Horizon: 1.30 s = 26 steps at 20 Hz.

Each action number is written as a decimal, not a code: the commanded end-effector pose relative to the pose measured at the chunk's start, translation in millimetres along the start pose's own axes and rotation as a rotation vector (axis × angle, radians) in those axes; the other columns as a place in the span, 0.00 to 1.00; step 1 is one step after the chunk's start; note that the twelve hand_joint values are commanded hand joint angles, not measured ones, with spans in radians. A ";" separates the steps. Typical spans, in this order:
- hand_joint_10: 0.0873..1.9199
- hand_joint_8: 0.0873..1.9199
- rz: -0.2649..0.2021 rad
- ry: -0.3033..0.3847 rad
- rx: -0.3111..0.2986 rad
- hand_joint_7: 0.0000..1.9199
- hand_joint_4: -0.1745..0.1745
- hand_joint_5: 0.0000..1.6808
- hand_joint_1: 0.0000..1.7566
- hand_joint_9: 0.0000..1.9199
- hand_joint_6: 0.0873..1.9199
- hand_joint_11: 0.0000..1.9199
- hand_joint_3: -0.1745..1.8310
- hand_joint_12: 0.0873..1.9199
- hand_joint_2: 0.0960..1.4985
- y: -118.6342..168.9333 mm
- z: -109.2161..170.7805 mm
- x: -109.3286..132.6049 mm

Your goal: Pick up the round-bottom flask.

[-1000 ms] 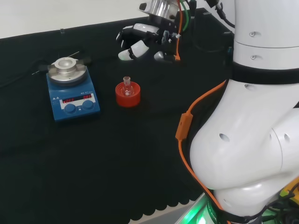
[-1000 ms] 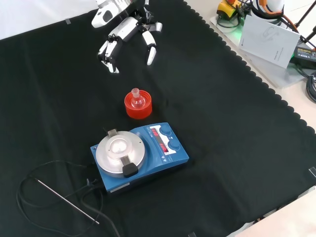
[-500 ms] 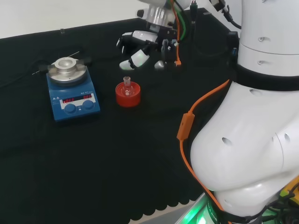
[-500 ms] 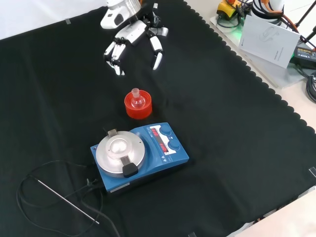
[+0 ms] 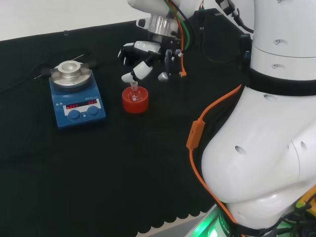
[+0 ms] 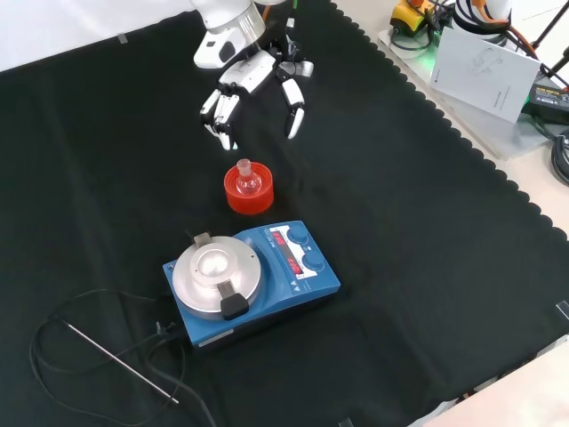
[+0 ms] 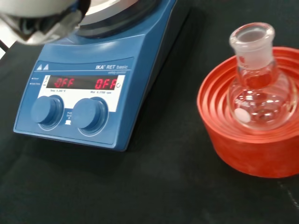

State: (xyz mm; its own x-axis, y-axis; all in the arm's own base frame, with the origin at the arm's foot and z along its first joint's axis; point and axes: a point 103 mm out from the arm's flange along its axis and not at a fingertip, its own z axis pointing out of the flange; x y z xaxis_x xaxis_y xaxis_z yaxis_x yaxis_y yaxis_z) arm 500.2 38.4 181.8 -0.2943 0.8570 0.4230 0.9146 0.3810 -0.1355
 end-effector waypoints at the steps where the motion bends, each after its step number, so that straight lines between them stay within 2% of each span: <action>1: 0.44 0.44 -0.014 -0.082 0.012 0.26 0.03 0.16 0.47 0.25 0.36 0.04 0.50 0.78 0.23 4.1 6.1 1.2; 5: 0.44 0.43 -0.010 -0.122 0.037 0.25 0.04 0.15 0.47 0.23 0.36 0.01 0.50 0.79 0.23 6.4 6.8 -3.5; 10: 0.45 0.44 -0.008 -0.210 0.039 0.24 0.05 0.15 0.46 0.21 0.36 0.00 0.50 0.79 0.23 6.5 4.9 -11.9; 15: 0.45 0.44 0.003 -0.233 0.039 0.23 0.05 0.15 0.46 0.19 0.36 0.00 0.50 0.78 0.23 4.1 0.4 -23.2; 21: 0.45 0.44 0.017 -0.323 0.044 0.23 0.06 0.15 0.46 0.19 0.36 0.00 0.50 0.77 0.23 1.4 -12.0 -37.0; 26: 0.45 0.44 0.035 -0.331 0.037 0.23 0.06 0.15 0.45 0.20 0.36 0.00 0.50 0.77 0.23 6.6 -18.1 -43.7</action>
State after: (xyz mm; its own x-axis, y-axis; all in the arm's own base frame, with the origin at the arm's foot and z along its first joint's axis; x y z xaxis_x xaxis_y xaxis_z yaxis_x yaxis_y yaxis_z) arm 516.3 2.8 175.8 -0.3588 0.9256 0.1204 0.9071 0.3762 -0.1890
